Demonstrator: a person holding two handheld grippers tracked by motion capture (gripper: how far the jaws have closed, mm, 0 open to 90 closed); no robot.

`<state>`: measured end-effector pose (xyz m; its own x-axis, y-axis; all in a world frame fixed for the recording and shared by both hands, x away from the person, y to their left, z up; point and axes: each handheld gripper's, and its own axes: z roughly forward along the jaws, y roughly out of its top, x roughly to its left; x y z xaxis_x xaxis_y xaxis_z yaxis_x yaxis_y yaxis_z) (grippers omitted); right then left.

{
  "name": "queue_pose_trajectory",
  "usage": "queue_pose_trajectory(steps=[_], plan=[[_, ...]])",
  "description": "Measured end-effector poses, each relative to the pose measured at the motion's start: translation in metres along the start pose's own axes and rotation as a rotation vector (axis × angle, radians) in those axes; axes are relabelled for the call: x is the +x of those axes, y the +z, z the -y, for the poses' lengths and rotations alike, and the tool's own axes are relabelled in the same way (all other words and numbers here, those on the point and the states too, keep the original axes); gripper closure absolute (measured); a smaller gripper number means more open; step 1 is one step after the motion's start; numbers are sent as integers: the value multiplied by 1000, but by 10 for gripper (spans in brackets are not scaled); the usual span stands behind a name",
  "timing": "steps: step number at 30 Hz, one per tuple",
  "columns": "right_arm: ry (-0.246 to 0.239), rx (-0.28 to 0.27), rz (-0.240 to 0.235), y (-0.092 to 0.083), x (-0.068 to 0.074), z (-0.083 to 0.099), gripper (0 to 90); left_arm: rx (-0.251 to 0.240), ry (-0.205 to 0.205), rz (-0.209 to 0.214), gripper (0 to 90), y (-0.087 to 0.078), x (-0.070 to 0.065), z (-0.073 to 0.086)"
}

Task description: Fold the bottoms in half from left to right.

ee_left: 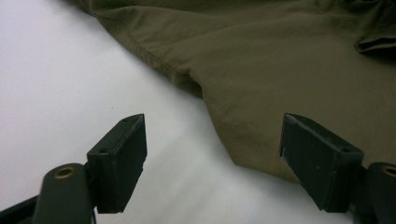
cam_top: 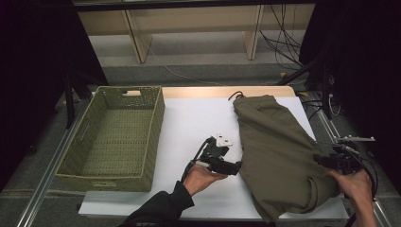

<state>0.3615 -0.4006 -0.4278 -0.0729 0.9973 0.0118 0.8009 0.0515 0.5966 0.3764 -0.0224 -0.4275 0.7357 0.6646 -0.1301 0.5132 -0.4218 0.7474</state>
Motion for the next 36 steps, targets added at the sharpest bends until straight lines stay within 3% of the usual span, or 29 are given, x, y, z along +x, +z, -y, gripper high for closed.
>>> queue_pose_trajectory(steps=[8, 24, 36], plan=[[-3, -28, -8, -1, 2, 1, 386, 35, 2, 1, 228, 18, -4, -5], [-15, -22, -16, 1, 3, 1, 386, 101, -11, -4, 251, 48, -11, -11], [-18, -18, -15, 1, 3, 0, 387, 128, -5, 2, 275, 60, -17, -14]])
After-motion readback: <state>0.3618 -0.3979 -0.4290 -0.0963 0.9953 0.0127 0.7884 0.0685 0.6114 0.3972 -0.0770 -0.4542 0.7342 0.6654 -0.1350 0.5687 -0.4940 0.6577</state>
